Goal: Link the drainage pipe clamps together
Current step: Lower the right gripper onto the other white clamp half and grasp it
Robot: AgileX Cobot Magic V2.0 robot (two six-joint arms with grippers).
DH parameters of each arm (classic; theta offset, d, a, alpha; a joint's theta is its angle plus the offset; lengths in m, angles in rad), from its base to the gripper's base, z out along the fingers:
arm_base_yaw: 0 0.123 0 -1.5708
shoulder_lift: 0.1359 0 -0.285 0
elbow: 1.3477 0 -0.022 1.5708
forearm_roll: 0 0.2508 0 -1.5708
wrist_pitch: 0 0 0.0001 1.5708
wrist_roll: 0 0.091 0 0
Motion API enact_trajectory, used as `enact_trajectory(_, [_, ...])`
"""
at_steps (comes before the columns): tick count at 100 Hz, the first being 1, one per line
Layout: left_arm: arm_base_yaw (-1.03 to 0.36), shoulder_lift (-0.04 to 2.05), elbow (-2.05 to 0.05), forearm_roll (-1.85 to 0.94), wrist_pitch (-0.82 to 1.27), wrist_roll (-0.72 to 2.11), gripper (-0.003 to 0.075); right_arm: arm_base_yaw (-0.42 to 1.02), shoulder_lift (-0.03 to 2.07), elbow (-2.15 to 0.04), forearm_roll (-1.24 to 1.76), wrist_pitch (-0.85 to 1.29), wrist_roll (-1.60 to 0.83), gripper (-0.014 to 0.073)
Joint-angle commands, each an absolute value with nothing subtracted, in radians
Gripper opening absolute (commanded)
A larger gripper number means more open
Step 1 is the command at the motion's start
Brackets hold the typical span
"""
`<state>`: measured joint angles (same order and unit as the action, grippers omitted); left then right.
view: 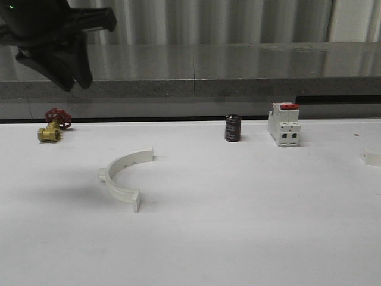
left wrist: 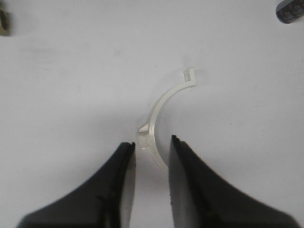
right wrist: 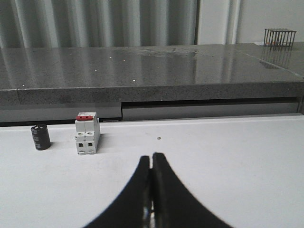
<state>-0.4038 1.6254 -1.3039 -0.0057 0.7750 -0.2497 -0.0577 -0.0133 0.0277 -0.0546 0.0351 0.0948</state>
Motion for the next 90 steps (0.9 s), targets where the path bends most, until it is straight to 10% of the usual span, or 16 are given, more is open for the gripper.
enact_trajectory(1, [-0.406, 1.501, -1.281, 0.031, 0.756, -0.257, 0.0002, -0.064, -0.028, 0.011, -0.053, -0.039, 0.086, -0.0067])
enact_trajectory(54, [-0.21, 0.897, -0.814, 0.125, 0.703, -0.256, -0.0021, -0.064, -0.027, 0.006, -0.053, -0.063, 0.086, -0.0067])
enact_trajectory(90, [-0.171, 0.492, -0.631, 0.151, 0.728, -0.256, -0.0021, -0.064, 0.129, -0.257, -0.053, 0.329, 0.086, -0.0067])
